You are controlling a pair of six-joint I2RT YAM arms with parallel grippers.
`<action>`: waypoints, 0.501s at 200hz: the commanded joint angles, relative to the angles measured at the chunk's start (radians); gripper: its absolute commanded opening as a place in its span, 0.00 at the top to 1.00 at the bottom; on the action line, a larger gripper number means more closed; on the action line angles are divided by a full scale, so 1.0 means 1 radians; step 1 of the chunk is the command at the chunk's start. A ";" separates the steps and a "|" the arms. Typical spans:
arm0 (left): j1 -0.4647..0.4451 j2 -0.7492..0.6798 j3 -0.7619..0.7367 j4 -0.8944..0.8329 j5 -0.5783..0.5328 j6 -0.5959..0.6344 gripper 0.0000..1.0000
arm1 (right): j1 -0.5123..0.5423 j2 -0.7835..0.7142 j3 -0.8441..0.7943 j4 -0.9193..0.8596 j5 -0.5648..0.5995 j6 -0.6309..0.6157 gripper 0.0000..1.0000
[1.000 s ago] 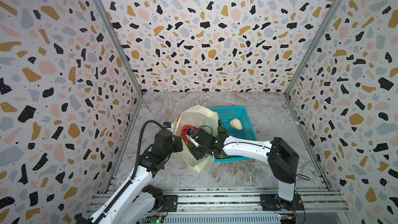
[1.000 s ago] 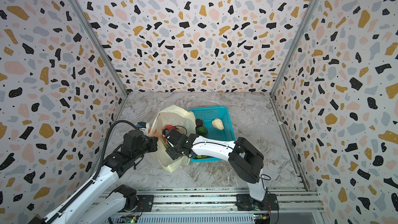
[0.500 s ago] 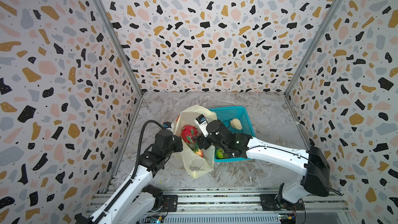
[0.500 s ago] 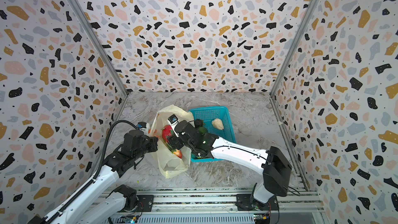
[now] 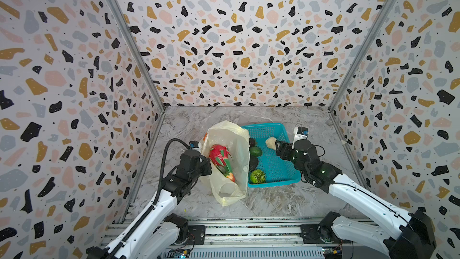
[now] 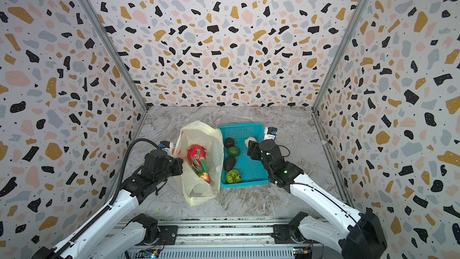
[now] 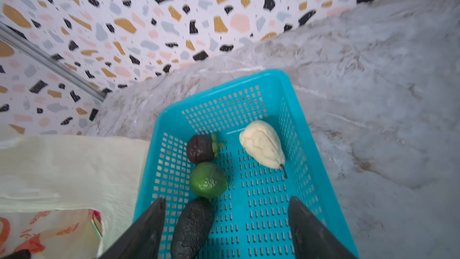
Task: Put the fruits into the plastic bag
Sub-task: 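Return the right gripper to the basket and grasp the green-yellow mango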
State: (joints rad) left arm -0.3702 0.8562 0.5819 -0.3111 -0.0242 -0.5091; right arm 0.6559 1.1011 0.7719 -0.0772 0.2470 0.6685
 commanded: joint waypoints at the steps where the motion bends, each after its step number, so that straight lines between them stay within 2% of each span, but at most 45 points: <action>1: 0.004 0.009 -0.003 0.035 0.004 0.002 1.00 | -0.001 0.095 0.058 -0.092 -0.267 -0.079 0.22; 66: 0.005 0.021 -0.003 0.038 0.010 0.003 1.00 | 0.095 0.294 0.115 -0.135 -0.452 -0.159 0.20; 100: 0.004 0.019 -0.004 0.037 0.009 0.006 1.00 | 0.146 0.386 0.160 -0.211 -0.419 -0.199 0.20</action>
State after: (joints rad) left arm -0.3702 0.8780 0.5819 -0.3058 -0.0185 -0.5091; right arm 0.7773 1.4582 0.8852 -0.2024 -0.1566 0.5198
